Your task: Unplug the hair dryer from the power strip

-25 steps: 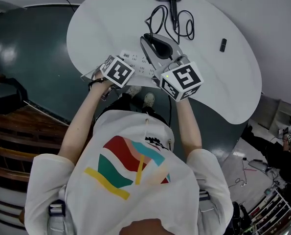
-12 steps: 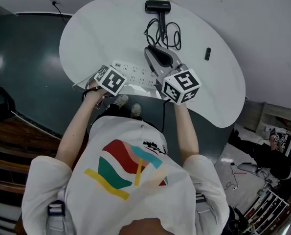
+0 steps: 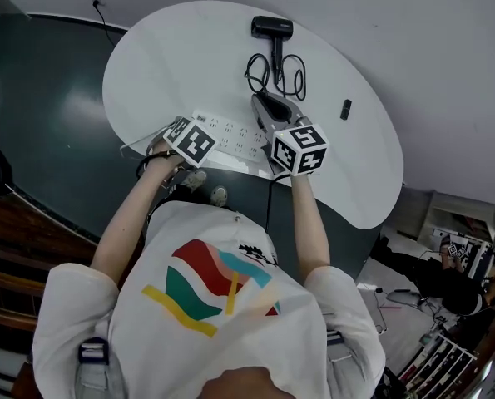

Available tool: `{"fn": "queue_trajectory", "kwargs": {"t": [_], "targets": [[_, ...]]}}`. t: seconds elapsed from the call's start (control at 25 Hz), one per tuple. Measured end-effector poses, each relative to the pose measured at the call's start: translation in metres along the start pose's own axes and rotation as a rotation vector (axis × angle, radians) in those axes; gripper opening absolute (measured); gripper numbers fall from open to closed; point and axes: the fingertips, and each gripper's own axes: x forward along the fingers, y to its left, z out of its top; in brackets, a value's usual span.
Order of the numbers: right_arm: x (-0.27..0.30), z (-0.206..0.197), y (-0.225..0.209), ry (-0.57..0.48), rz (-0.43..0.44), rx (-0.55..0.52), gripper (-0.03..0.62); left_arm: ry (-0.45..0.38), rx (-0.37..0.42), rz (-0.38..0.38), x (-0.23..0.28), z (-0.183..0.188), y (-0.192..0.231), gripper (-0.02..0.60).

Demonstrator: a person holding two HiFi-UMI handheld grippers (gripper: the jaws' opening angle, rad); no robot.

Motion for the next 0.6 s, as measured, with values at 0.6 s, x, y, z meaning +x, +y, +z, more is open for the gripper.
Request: {"fn": "queue_trajectory", "kwargs": {"t": [0.6], "targets": [[0.007, -0.081, -0.038, 0.289, -0.222, -0.227, 0.055, -0.013, 0.015, 0.004, 0.001, 0.002, 0.0, 0.153]]}}
